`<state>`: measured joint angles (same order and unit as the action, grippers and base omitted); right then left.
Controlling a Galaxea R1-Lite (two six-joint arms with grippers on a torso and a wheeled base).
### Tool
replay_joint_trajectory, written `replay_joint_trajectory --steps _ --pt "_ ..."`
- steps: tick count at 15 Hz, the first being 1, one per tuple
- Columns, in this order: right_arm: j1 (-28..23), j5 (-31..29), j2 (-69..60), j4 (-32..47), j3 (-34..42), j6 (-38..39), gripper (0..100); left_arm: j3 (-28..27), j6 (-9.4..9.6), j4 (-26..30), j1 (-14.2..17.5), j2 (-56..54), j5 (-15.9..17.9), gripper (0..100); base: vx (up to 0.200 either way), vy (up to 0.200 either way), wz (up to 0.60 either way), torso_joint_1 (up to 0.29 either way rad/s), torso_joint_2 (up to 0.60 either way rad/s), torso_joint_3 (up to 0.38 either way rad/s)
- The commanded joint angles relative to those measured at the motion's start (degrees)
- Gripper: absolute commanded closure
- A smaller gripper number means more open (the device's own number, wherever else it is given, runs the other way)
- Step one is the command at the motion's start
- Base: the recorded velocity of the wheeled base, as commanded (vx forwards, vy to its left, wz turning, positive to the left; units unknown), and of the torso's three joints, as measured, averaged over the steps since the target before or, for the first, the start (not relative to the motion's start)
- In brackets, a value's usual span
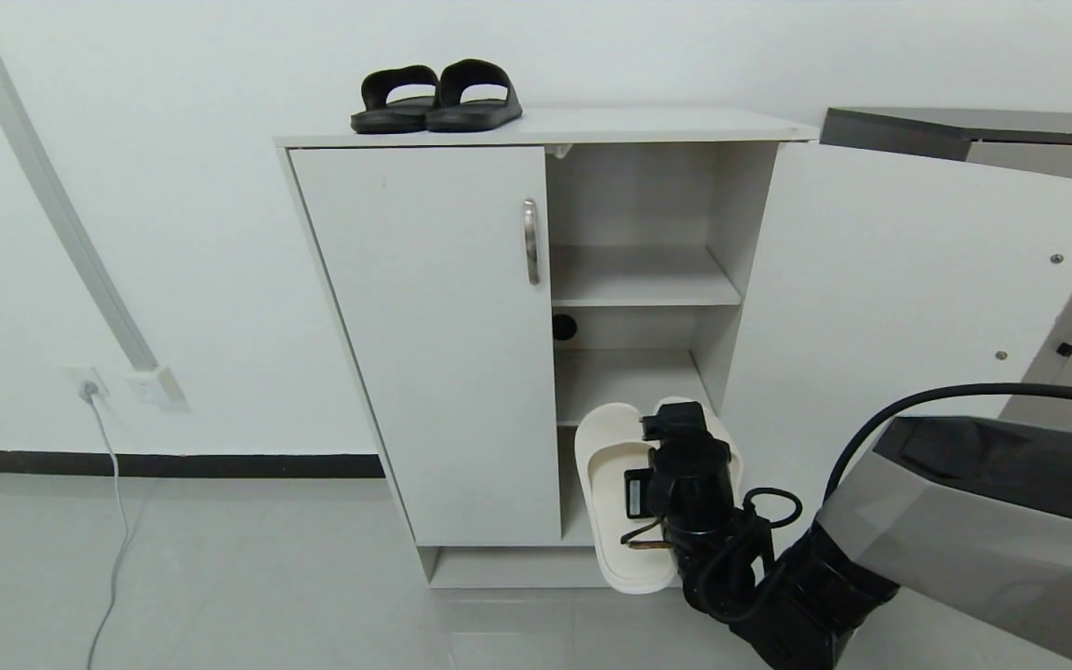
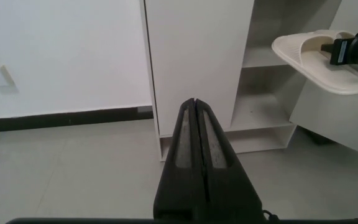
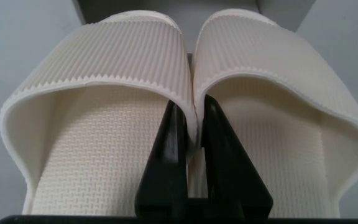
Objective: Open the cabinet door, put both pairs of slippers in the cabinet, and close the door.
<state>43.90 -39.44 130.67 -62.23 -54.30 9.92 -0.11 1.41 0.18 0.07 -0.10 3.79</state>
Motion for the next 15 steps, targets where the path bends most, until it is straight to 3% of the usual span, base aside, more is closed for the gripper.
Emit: replay_joint_trajectory --steps 1,7,15 --pt "-0.04 -0.03 0.02 0.01 0.07 0.01 100 -0.07 -0.01 -0.01 0.01 0.1 -0.01 100 0.0 0.0 0.0 0.0 0.0 0.0" --pt "-0.04 -0.03 0.37 -0.08 0.07 0.01 100 -0.07 -0.01 -0.01 0.01 0.1 0.08 100 0.0 0.0 0.0 0.0 0.0 -0.017" --pt "-0.04 -0.11 0.81 -0.17 0.07 0.01 100 -0.07 -0.01 -0.01 0.01 0.1 0.08 100 0.0 0.0 0.0 0.003 0.0 -0.183"
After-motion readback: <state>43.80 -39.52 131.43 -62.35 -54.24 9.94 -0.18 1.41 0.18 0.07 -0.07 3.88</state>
